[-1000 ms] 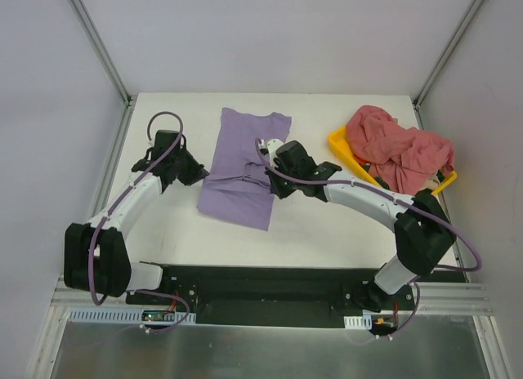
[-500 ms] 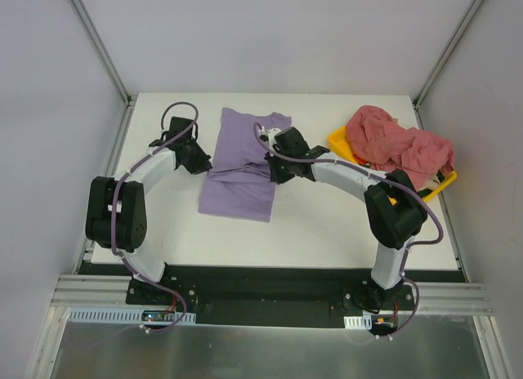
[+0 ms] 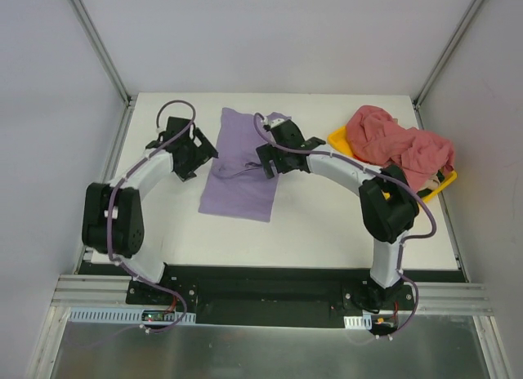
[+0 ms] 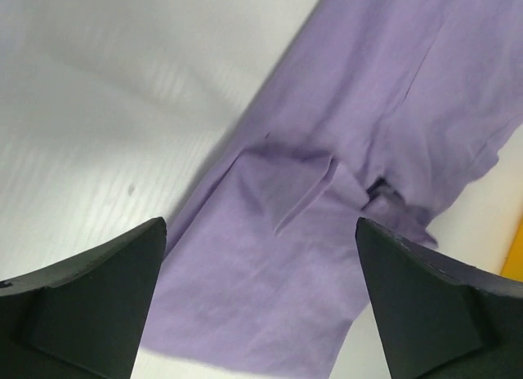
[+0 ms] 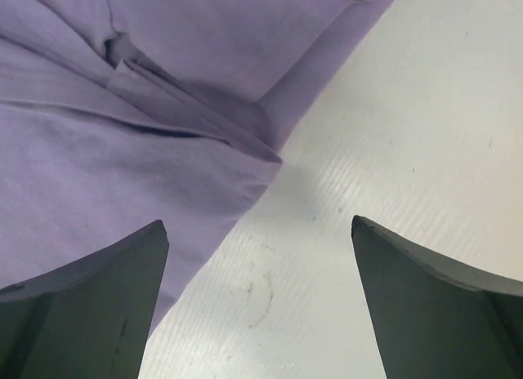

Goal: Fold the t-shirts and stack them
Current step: Fold the folded rectangular tshirt in 1/3 of the way, then grab one side of the 2/3 rectangular tshirt with both arms

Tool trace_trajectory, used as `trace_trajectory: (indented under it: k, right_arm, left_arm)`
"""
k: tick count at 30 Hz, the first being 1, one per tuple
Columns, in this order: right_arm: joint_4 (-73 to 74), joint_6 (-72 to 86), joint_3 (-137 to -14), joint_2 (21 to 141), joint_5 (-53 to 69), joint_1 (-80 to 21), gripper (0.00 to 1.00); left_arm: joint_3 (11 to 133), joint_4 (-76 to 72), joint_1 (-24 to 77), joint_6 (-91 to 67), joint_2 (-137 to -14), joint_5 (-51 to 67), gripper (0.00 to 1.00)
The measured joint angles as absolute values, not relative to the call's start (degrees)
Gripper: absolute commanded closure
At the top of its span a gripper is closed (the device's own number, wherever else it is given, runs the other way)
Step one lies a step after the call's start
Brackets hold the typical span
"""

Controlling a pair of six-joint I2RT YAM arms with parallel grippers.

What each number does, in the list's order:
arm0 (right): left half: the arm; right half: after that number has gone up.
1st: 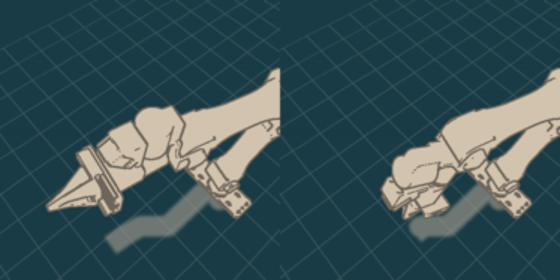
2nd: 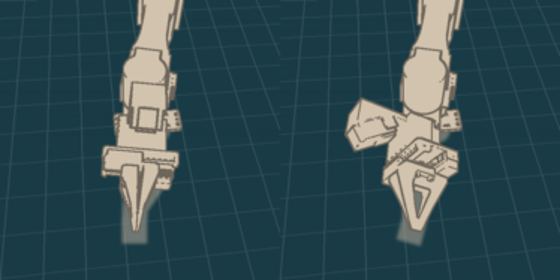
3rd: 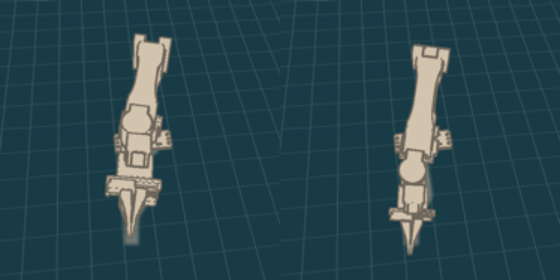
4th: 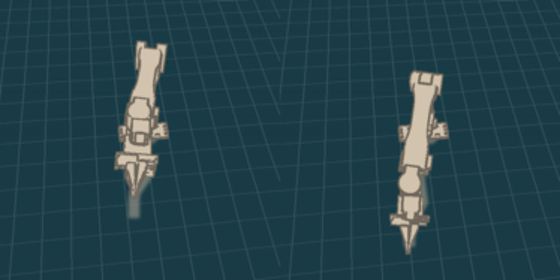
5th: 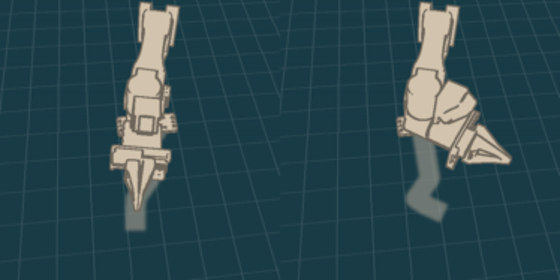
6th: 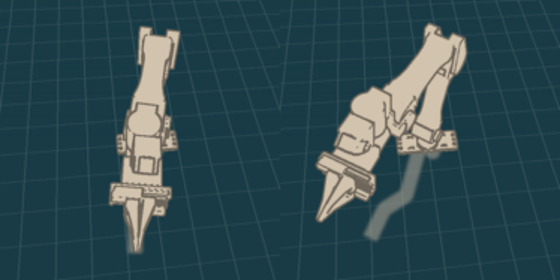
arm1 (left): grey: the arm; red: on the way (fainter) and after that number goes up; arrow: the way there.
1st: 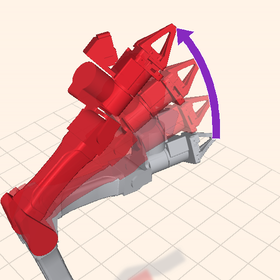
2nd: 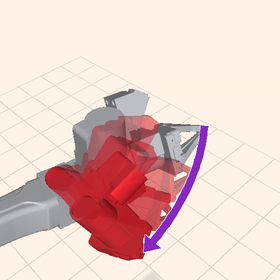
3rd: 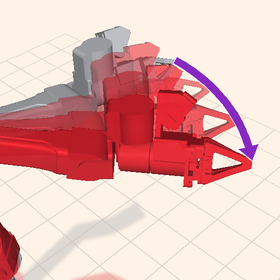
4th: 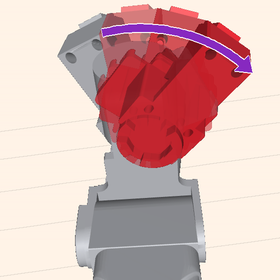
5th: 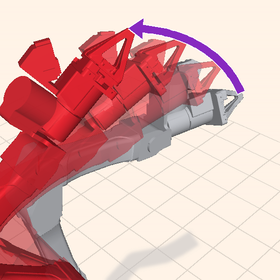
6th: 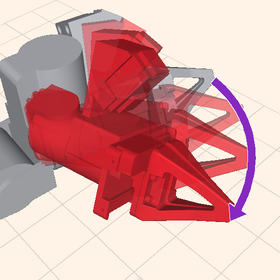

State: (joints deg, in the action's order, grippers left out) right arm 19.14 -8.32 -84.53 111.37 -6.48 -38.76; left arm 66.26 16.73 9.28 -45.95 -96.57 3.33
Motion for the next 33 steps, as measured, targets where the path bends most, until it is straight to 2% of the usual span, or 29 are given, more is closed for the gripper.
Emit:
trace_trajectory:
  k: [4,7,11,19,28,33]
  right_arm:
    - [19.59,-8.19,-81.03,106.96,-6.46,-40.45,0.04]
    - [19.64,-7.84,-79.68,104.53,-1.93,-44.12,0.04]
    - [18.28,-6.15,-80.05,105.41,4.56,-49.43,0.04]
    - [17.96,0.69,-90.54,119.24,9.91,-51.86,0.04]
    - [24.75,6.68,-120.90,138.65,7.64,-45.43,0.04]
    - [25.30,7.35,-126.65,139.61,6.22,-42.63,0.04]
  left_arm:
    - [55.66,16.82,9.28,-46.96,-81.65,0.69,0.01]
    - [46.92,17.26,9.28,-47.57,-68.31,-0.47,0.01]
    - [38.37,18.22,9.28,-48.25,-58.78,-0.43,0.01]
    - [32.08,22.65,9.28,-48.77,-54.26,-0.34,0.01]
    - [32.08,23.31,9.28,-48.64,-55.29,-0.32,0.01]
    - [32.10,23.33,9.28,-48.58,-56.18,-0.34,0.01]
